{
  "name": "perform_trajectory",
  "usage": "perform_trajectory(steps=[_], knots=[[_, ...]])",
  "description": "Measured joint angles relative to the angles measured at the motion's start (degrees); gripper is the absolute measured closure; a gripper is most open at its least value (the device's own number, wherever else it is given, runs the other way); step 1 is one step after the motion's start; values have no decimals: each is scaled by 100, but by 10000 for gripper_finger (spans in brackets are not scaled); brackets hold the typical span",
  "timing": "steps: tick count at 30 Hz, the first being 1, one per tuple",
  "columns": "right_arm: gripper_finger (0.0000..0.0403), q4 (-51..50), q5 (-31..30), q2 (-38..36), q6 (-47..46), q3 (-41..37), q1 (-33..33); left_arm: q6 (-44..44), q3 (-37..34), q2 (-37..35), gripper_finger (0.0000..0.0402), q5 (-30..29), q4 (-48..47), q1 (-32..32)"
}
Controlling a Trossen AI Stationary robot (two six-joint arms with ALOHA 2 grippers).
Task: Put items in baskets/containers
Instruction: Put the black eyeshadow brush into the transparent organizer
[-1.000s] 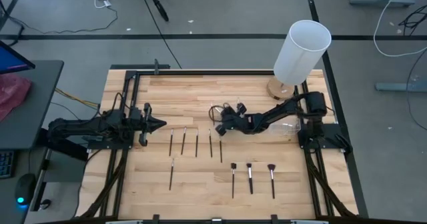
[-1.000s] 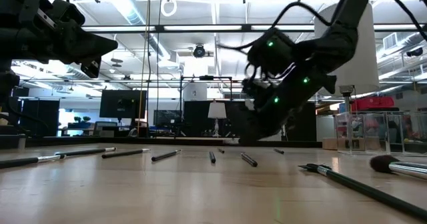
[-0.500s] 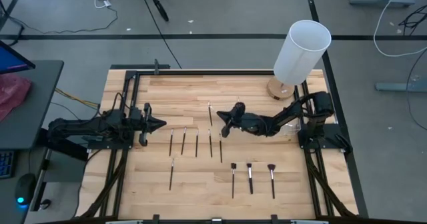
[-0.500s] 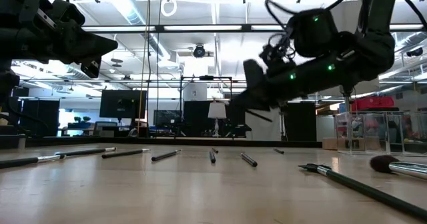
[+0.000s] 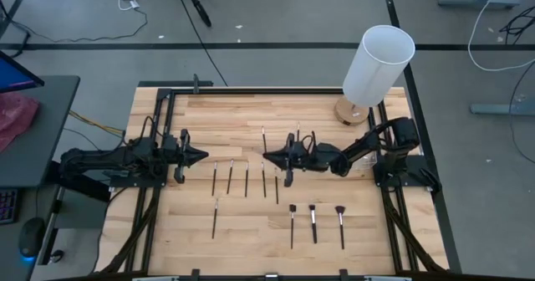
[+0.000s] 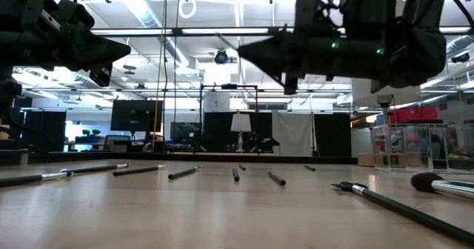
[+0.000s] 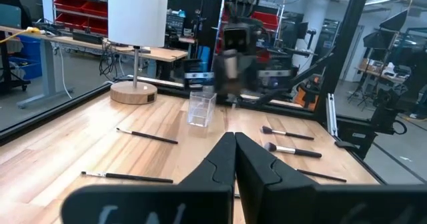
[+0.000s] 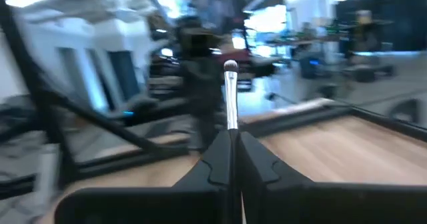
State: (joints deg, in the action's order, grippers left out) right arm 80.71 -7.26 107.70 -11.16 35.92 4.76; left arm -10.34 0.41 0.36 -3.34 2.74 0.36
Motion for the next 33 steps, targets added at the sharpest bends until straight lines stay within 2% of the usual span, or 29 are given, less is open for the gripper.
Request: perform_trajectory(steps=[4, 11, 13, 16, 19, 23, 27, 33], knots=[[394, 246, 71, -2, 7, 2, 266, 24, 1, 0, 394, -44, 175, -1], [394, 437, 32, -2, 331, 2, 615, -552, 0, 0, 394, -89, 712, 0], [394, 467, -76, -2, 370, 2, 670, -383, 2, 1, 394, -397, 1081, 11], [394, 692, -130, -2, 466, 4, 710, -428, 2, 16, 394, -1160, 1485, 19], [394, 768, -130, -2, 598, 4, 712, -383, 2, 286, 394, -1427, 1764, 18], [394, 836, -197, -4, 635, 11, 696, -673, 2, 1169, 394, -1426, 2159, 15], [394, 830, -383, -4, 649, 11, 696, -634, 2, 2593, 394, -1080, 2937, 15], [394, 814, -394, -4, 605, 11, 682, 161, 2, 4822, 392, 97, 5420, -40]])
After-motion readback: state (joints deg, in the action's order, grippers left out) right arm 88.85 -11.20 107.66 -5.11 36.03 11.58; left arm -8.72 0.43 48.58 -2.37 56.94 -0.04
